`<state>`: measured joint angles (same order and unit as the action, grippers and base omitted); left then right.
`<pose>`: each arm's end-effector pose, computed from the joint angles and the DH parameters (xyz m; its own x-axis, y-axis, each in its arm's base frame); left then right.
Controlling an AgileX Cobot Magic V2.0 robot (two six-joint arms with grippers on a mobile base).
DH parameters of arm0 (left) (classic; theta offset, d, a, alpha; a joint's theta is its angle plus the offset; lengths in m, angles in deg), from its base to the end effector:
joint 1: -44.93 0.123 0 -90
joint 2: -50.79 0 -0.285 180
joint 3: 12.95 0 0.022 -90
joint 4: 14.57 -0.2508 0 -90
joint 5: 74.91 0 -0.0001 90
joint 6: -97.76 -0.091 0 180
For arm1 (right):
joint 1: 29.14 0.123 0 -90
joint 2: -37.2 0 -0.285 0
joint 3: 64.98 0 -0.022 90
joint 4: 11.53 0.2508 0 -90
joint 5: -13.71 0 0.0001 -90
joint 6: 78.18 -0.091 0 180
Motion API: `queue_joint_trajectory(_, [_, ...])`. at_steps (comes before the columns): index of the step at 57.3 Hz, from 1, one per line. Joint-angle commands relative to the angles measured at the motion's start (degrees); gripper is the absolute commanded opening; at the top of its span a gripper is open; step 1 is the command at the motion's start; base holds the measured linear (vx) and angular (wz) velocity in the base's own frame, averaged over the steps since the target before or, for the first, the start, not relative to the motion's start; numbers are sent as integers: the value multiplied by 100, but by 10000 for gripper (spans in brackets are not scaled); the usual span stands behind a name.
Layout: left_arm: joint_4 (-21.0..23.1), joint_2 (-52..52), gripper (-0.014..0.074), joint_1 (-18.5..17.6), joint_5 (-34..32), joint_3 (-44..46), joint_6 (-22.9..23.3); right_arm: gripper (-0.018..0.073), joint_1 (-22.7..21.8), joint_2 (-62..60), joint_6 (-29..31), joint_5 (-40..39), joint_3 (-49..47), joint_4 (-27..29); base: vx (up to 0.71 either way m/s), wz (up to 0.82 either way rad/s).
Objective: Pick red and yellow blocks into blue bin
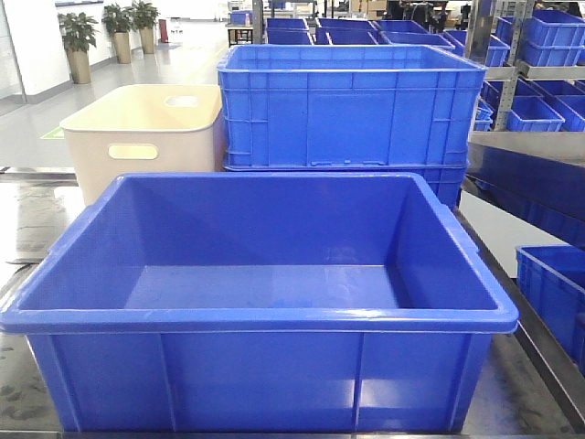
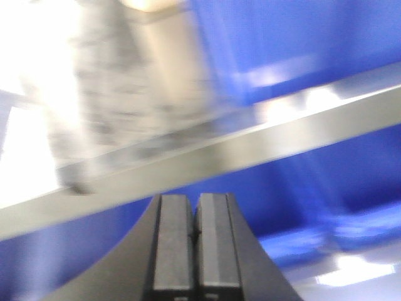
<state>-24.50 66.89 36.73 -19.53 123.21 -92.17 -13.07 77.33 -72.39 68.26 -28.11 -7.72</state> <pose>0.0156 0.0108 0.3087 -0.3979 0.3265 -0.8574 0.1255 0.9451 0.3016 0.0847 0.0295 0.3243 -0.6157 -0.2422 -0.7498 -0.3545 0.9350 -0.0110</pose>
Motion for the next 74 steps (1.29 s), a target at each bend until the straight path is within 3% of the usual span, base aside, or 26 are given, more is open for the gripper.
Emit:
queue_joint_trajectory(1, [-336,-7,-7,54,-588,-167,-58,-10,-6,20,20,-347,-143,-27,0,0])
queue_joint_trajectory(8, [-439,-148,-6,135,-805,-552,-46,-10,-6,20,20,-347,-143,-36,0,0])
queue_joint_trajectory(15, [-241,-310,-3,289,-2231,-878,33,-10,-6,20,20,-347,-143,-36,0,0])
queue_joint_trajectory(22, [593,-565,-1,353,-3785,-1275,477,-10,-6,20,20,-347,-143,-36,0,0])
queue_joint_trajectory(28, [768,-831,-1,388,-4472,-1799,897,-10,-6,20,20,-347,-143,-36,0,0])
queue_joint_trajectory(41, [769,-985,-1,393,-4791,-2763,1772,-10,-6,20,20,-343,-143,-35,0,0])
queue_joint_trajectory(53, [769,-1001,-1,393,-4894,-3043,1796,-10,-6,20,20,-346,-143,-35,0,0])
queue_joint_trajectory(61, [745,-1015,-1,393,-5366,-3371,1796,-10,-6,20,20,-346,-143,-35,0,0])
queue_joint_trajectory(74, [616,-1022,-1,393,-5315,-3395,1714,-10,-6,20,20,-375,-143,-35,0,0])
